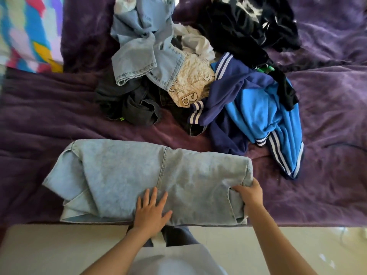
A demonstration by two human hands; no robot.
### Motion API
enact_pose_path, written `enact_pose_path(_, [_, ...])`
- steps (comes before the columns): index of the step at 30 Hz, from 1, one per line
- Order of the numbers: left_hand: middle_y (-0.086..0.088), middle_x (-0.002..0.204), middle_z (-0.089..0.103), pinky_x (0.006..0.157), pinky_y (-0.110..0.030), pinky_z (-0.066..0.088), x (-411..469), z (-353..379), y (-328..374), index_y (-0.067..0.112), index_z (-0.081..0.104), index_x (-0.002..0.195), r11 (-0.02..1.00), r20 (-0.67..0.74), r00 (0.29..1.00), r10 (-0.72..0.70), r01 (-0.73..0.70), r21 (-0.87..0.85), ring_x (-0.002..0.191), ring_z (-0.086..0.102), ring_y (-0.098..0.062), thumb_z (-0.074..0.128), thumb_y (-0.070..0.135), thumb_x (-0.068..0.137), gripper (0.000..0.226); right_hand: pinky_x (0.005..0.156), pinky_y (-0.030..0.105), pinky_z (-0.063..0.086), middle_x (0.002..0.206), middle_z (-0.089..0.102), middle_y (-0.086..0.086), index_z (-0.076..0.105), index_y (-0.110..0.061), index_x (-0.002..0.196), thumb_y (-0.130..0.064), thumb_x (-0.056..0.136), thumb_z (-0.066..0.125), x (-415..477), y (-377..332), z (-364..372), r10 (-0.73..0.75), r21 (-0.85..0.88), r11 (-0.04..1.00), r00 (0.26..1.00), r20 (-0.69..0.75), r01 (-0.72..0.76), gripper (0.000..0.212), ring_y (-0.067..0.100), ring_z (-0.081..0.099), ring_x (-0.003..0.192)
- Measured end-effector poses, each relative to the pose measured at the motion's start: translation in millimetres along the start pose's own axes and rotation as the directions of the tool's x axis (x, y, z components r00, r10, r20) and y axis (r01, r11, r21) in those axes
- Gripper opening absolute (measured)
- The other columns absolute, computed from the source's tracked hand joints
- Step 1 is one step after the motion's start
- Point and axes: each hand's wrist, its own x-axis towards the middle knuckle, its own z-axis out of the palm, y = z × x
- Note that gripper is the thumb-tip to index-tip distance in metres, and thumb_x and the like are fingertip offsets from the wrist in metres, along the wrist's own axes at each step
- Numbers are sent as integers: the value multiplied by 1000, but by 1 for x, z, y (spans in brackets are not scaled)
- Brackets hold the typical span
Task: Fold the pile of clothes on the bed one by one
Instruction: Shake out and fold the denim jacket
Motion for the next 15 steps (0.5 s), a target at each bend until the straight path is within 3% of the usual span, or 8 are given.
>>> enact_pose_path(3, [-1,158,12,116,-33,7,2,-23,-10,25,16,150,856,-31,999,33,-45,-515,145,9,-18,37,47,97,61,61,13,46,99,66,-4,54,-24,123,3,72,70,-51,-52,15,-257,60,965,964,65,254,60,1,62,79])
enact_pose_path(4, [-2,156,20,115,-29,12,2,-34,-14,21,23,148,665,-31,1000,0,-23,-746,143,18,-17,40,39,98,55,60,10,47,98,65,-7,51,-25,128,3,74,70,-71,-70,26,-323,80,946,939,121,315,64,-4,63,76])
enact_pose_path(6, [-6,149,35,117,-35,18,-6,-63,-26,18,40,139,98,61,994,-96,71,-993,135,34,-21,39,33,99,42,70,20,54,105,65,-4,41,-30,137,0,79,68,-110,-102,57,-412,81,910,864,289,407,72,3,64,85])
enact_pose_path(8, [-11,131,54,111,-44,30,-15,-85,-49,20,48,130,-412,118,990,-77,76,-908,118,50,-27,34,43,97,42,82,36,55,111,64,5,33,-32,142,1,82,63,-148,-126,99,-482,72,860,757,440,506,74,16,63,91])
enact_pose_path(9, [-11,122,60,105,-46,35,-20,-95,-64,18,48,130,-563,95,994,-45,53,-825,110,55,-28,31,50,95,50,81,37,53,111,65,12,30,-29,144,3,84,59,-165,-134,122,-507,66,831,704,497,552,74,20,63,88])
enact_pose_path(11, [-13,114,66,91,-46,47,-36,-112,-103,15,51,127,-684,-3,998,-56,-40,-728,104,61,-30,31,63,84,68,68,31,48,98,66,16,22,-25,148,2,87,51,-195,-142,172,-506,45,794,617,603,607,72,18,60,73])
enact_pose_path(13, [-11,113,68,82,-42,54,-49,-123,-144,18,59,119,-685,-71,992,-108,-126,-717,101,66,-28,32,72,72,76,59,21,39,80,59,3,16,-25,149,-3,91,45,-218,-140,219,-420,32,815,551,721,579,68,8,50,60])
enact_pose_path(15, [-10,111,69,79,-39,57,-58,-124,-179,21,68,111,-688,-100,987,-127,-160,-708,97,68,-25,32,73,71,75,63,16,38,90,58,3,16,-22,149,-7,95,42,-236,-129,251,-284,23,877,479,831,479,62,10,55,70])
